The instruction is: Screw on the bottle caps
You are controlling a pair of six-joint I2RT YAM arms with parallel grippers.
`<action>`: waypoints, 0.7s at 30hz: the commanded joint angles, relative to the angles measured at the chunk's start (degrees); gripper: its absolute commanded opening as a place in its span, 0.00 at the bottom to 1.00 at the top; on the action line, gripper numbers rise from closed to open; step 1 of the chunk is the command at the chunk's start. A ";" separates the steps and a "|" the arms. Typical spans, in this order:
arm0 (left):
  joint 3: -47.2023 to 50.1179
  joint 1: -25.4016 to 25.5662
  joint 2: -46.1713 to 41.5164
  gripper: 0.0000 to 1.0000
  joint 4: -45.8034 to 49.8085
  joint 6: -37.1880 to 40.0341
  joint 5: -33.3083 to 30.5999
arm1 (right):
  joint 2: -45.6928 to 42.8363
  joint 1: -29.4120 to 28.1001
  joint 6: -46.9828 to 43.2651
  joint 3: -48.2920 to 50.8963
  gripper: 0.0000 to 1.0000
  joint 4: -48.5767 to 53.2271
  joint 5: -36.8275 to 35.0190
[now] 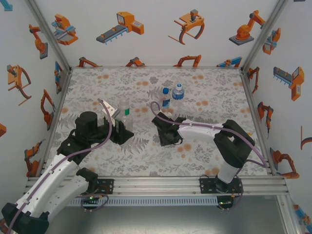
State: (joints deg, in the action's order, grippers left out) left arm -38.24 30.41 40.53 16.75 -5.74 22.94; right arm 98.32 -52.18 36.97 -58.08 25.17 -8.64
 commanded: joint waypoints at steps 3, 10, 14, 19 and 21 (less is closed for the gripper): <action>-1.60 0.32 0.45 0.15 -0.48 0.58 0.92 | -1.40 -0.31 -1.69 -1.27 0.32 2.17 -0.77; -3.94 0.83 2.56 0.14 2.07 3.73 3.53 | -8.00 -0.30 -6.28 -1.24 0.33 2.69 -0.53; -4.48 1.38 3.10 0.15 2.06 4.90 5.45 | -13.55 -0.33 -10.44 -0.59 0.33 1.66 1.37; -5.52 1.68 3.52 0.14 2.48 7.60 8.59 | -22.15 -0.29 -17.25 0.24 0.31 -1.06 5.25; -5.99 1.89 3.76 0.14 2.90 9.11 9.43 | -25.49 -0.26 -20.97 0.54 0.30 -2.55 7.77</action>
State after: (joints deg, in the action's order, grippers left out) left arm -41.71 31.92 44.21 18.98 -0.16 29.10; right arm 77.06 -52.18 22.87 -58.00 25.06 -4.67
